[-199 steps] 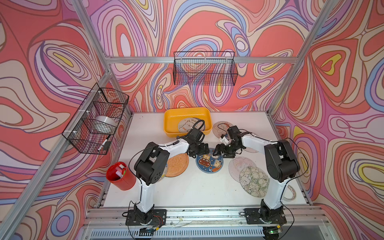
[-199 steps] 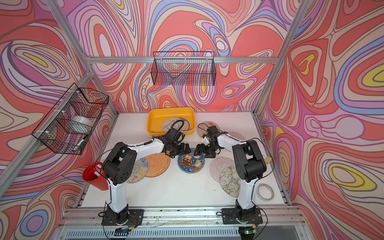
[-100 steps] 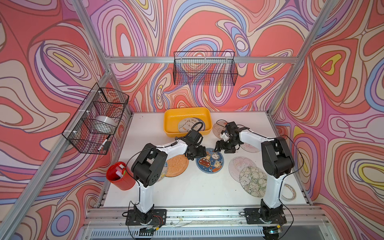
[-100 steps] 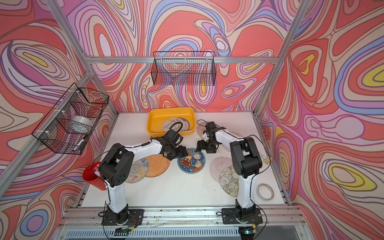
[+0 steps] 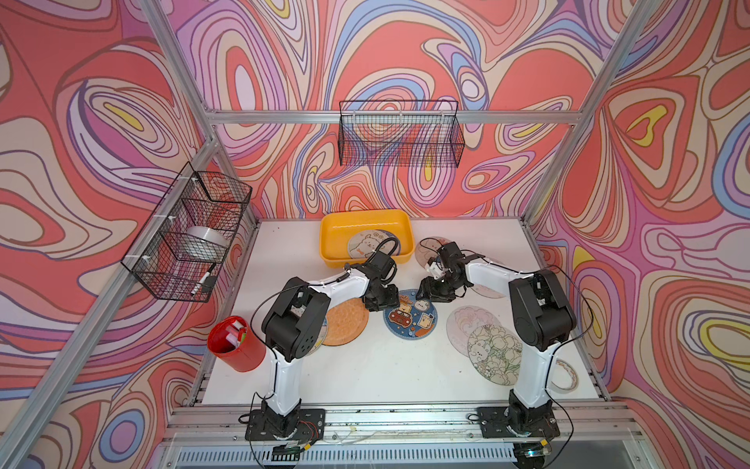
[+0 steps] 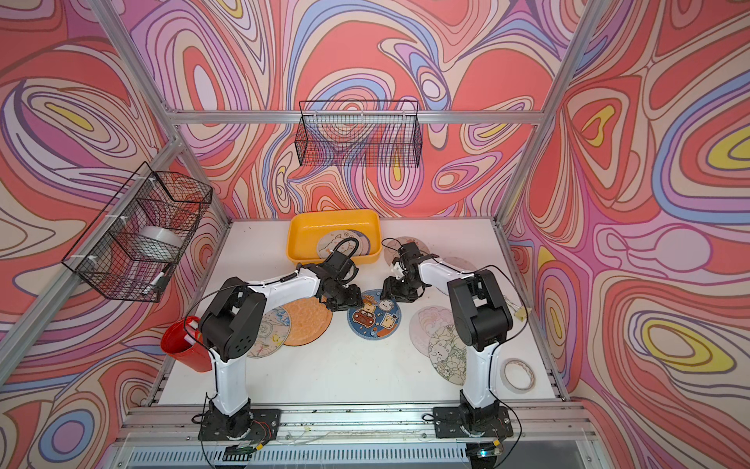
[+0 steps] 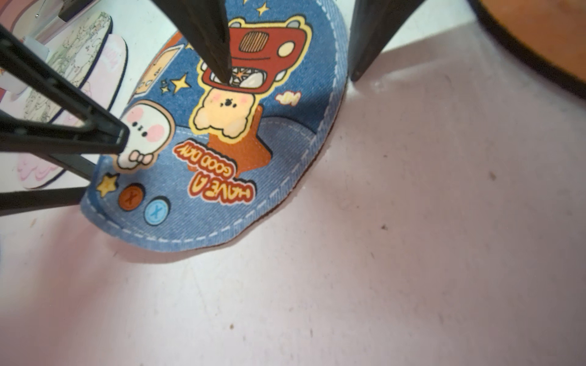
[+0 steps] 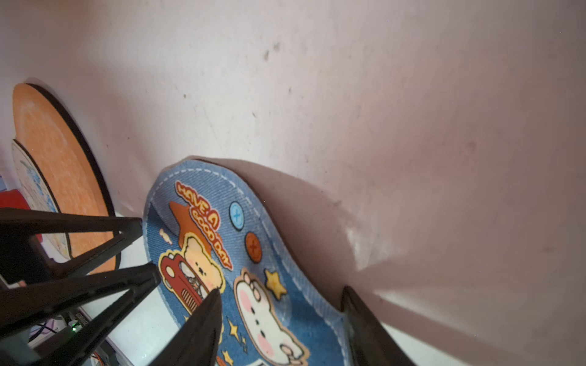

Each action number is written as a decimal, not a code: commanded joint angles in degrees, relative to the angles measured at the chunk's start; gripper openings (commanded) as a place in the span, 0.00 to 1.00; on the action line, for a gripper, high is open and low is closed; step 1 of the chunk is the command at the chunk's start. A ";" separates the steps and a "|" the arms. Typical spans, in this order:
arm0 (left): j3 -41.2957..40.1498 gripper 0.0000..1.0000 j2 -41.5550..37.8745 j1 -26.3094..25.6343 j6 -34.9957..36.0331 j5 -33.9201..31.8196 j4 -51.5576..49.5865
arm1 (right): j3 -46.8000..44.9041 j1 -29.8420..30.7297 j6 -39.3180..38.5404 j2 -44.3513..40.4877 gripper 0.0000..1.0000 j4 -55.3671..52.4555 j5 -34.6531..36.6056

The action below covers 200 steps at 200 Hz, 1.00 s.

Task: Put the coasters into the storage box
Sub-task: Pick up the coaster from the center of the board.

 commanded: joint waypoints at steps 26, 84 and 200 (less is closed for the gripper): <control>-3.85 0.58 6.96 -0.83 -0.59 0.86 -8.75 | -1.88 0.88 1.23 1.96 0.39 -1.79 1.30; -5.17 0.62 4.65 -0.62 -0.72 0.04 -6.97 | -0.49 0.87 1.96 0.39 0.07 -1.64 1.39; -16.75 0.82 -11.33 5.90 -2.34 -1.07 5.20 | 19.69 0.88 5.39 -5.82 0.00 -9.77 -0.72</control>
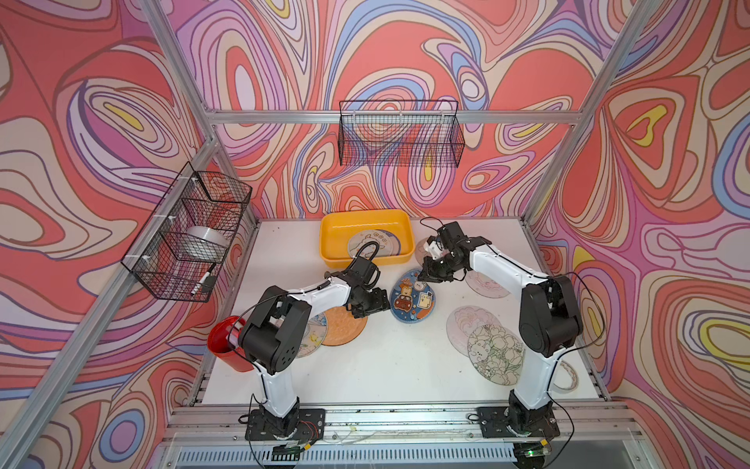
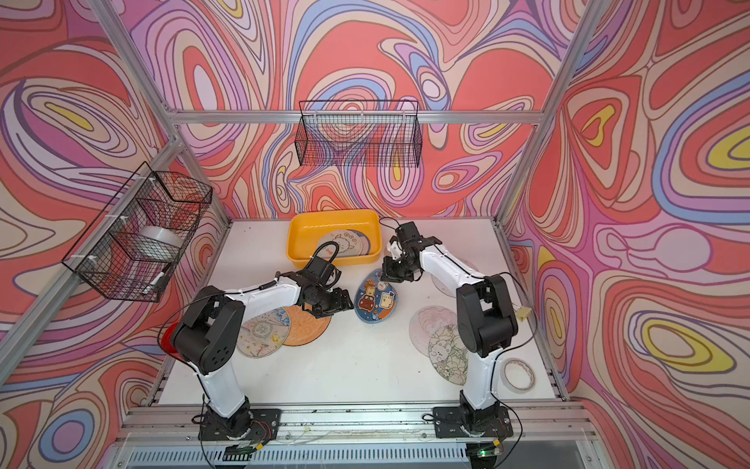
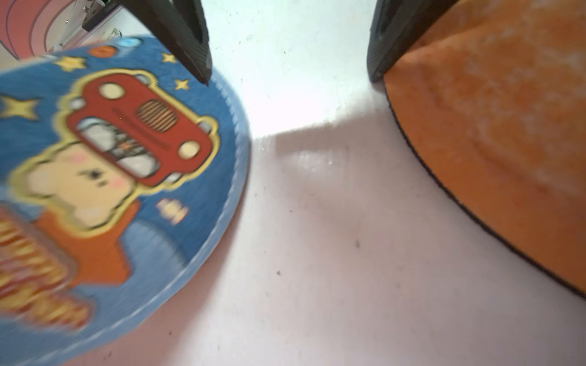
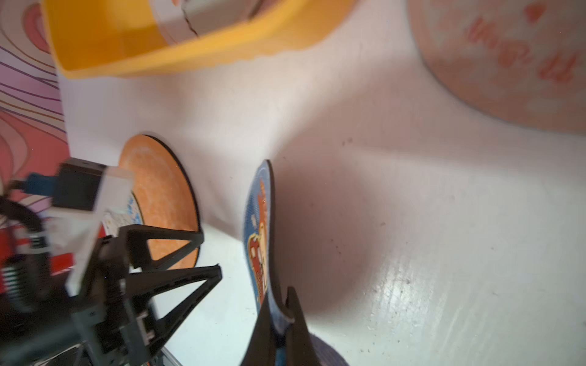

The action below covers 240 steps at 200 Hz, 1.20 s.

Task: Put the coasters into the storage box
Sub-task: Pick up the coaster from the center of the board, then place the coaster in the storage box.

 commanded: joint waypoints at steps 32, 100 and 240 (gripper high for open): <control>-4.59 0.84 -2.55 0.78 -1.44 -2.11 0.89 | 14.12 0.14 2.97 0.48 0.00 -2.52 -0.96; -7.38 0.88 -5.03 0.77 -1.76 -0.35 5.17 | 32.10 1.09 8.87 12.41 0.00 3.10 -2.34; -8.31 0.91 -5.92 0.73 -0.97 -0.53 5.20 | 45.76 5.00 22.51 34.68 0.00 34.07 -8.00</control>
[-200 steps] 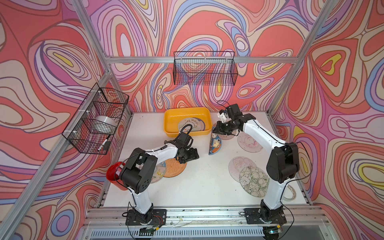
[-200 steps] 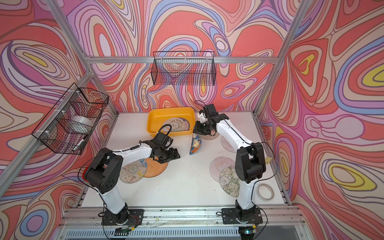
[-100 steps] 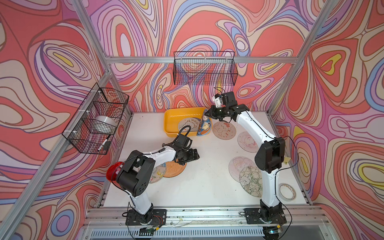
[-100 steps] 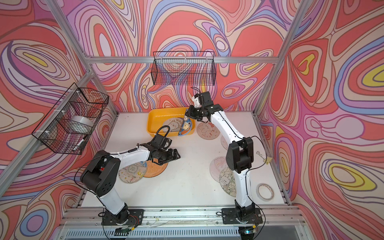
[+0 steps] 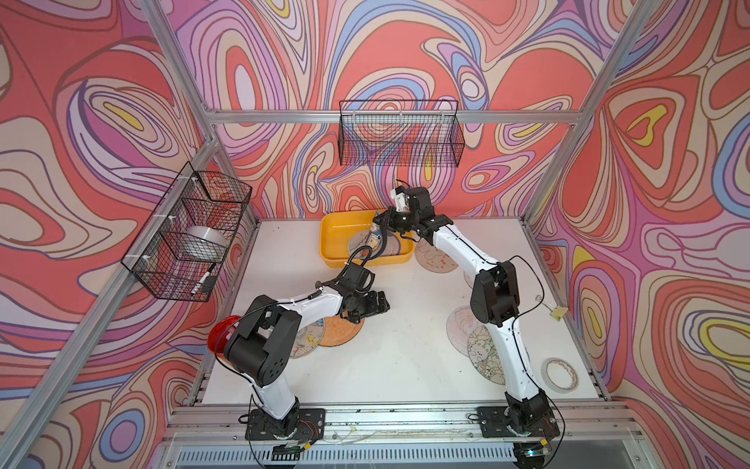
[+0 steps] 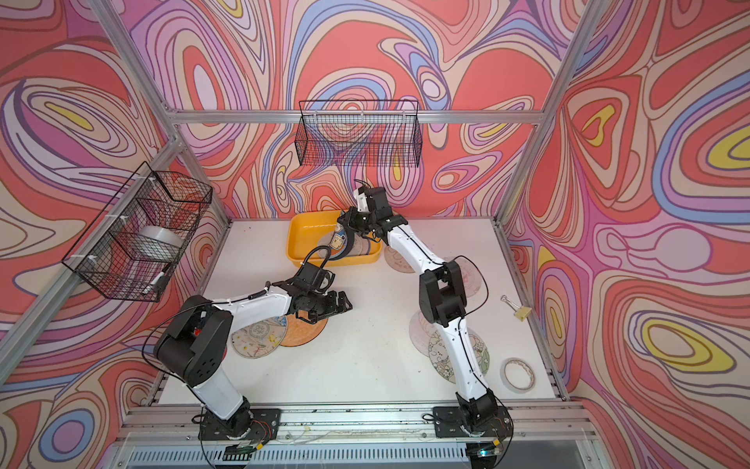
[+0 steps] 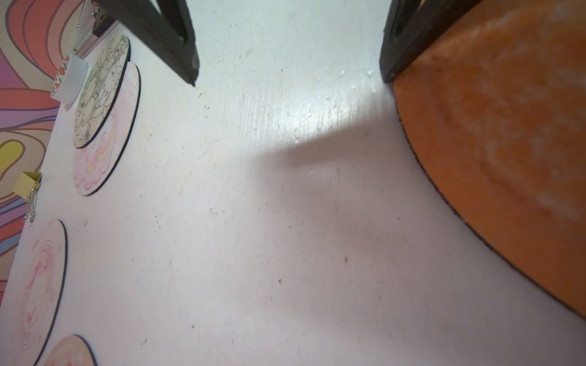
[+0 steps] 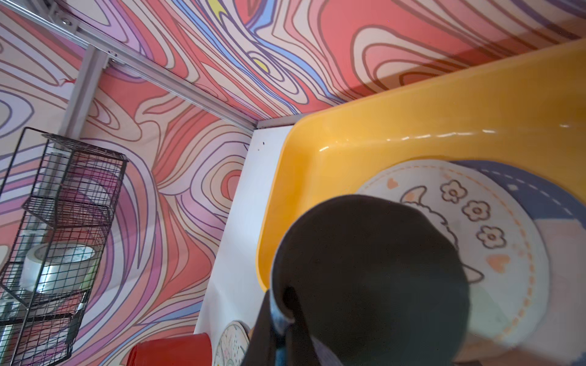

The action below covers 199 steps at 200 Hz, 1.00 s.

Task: Put the coasters into the storage box
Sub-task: Place the coaster in the storage box.

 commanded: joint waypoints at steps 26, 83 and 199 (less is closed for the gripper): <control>-0.38 0.91 -0.24 0.45 -0.05 -1.55 -2.59 | 7.89 -0.27 5.01 8.46 0.00 8.30 -2.63; 0.04 0.92 0.20 0.47 0.10 -1.78 -3.14 | 7.08 -4.03 6.19 12.33 0.00 -1.94 4.81; 2.24 0.94 1.65 0.46 0.48 -2.55 -4.44 | -4.37 -4.47 -2.77 -2.09 0.73 -12.47 15.65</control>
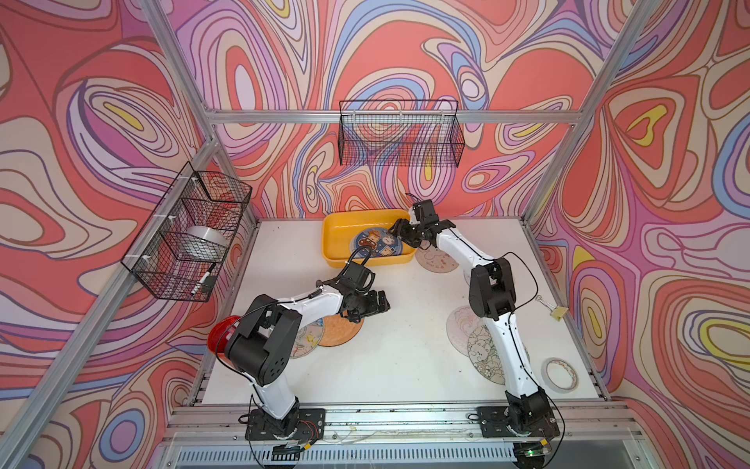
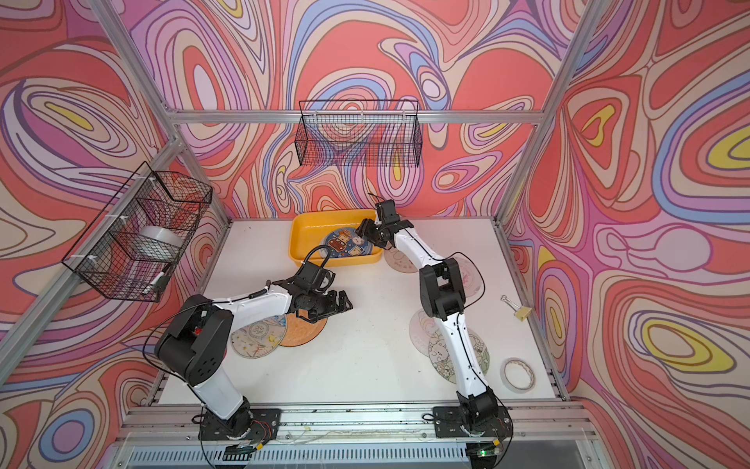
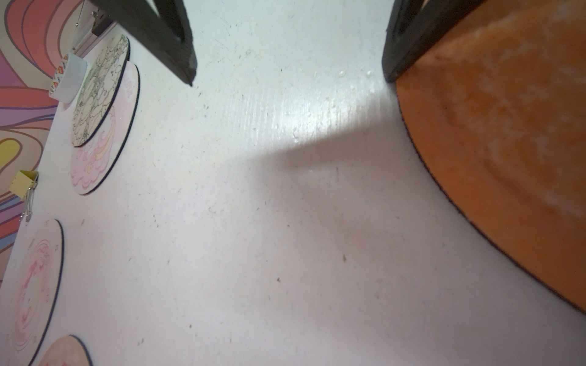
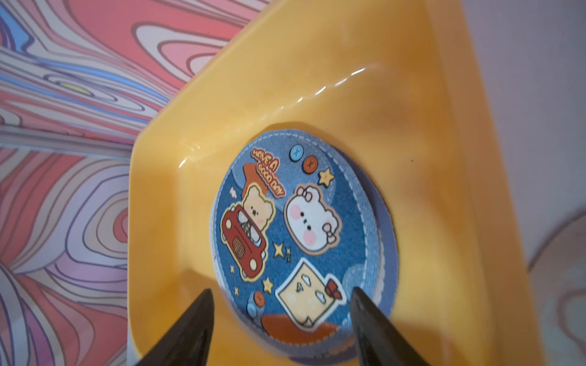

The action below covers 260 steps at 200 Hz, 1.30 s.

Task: Put the coasters into the storage box
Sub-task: Place the coaster in the storage box, then move the coaster to the center of the board.

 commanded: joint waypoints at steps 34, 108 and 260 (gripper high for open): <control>1.87 0.94 1.11 0.44 0.37 -2.54 -3.55 | -5.14 -0.76 -5.98 -9.39 0.76 -2.98 3.05; 4.37 0.95 1.85 -0.70 1.09 -2.48 -4.32 | -21.44 -8.01 -15.59 -22.29 0.82 -11.54 8.57; 6.79 1.00 3.91 -3.95 1.00 -1.50 -3.90 | -25.02 -31.27 -25.59 -16.82 0.98 -22.07 22.33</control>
